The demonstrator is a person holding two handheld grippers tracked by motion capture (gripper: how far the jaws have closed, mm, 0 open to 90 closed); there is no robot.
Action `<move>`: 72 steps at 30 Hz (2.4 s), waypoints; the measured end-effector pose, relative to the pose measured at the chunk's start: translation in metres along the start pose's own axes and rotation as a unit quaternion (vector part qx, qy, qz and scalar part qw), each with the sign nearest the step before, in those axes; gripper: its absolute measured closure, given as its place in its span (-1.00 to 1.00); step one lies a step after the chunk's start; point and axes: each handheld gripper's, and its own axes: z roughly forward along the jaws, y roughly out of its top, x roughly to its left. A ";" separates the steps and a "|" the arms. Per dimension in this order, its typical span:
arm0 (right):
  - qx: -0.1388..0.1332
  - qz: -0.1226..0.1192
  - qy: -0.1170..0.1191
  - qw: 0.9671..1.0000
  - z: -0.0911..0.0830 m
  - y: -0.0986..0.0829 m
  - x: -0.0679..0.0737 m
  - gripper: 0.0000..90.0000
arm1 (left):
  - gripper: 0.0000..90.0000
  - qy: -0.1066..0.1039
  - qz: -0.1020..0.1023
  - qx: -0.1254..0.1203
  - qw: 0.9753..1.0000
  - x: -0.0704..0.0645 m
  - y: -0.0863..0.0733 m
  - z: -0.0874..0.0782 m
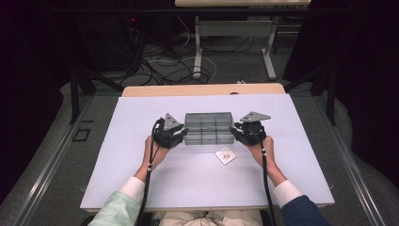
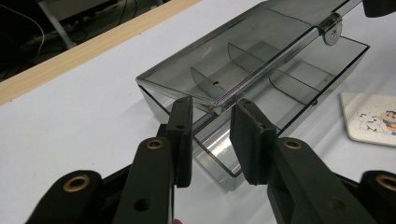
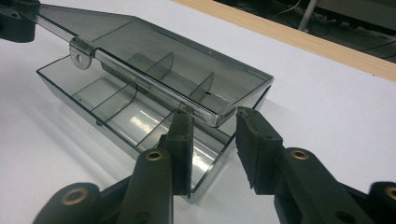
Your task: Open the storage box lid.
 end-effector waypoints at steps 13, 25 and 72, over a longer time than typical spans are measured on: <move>-0.002 -0.002 -0.008 1.000 -0.001 0.003 0.001 0.52 | 0.56 0.008 -0.002 -0.013 1.000 0.000 0.002 0.000; -0.005 0.006 -0.006 1.000 -0.002 0.006 -0.001 0.54 | 0.56 0.011 -0.013 -0.020 1.000 0.002 0.005 0.000; -0.014 0.020 -0.021 0.999 0.001 0.023 -0.005 0.58 | 0.58 0.005 -0.026 -0.034 0.999 0.012 0.021 -0.002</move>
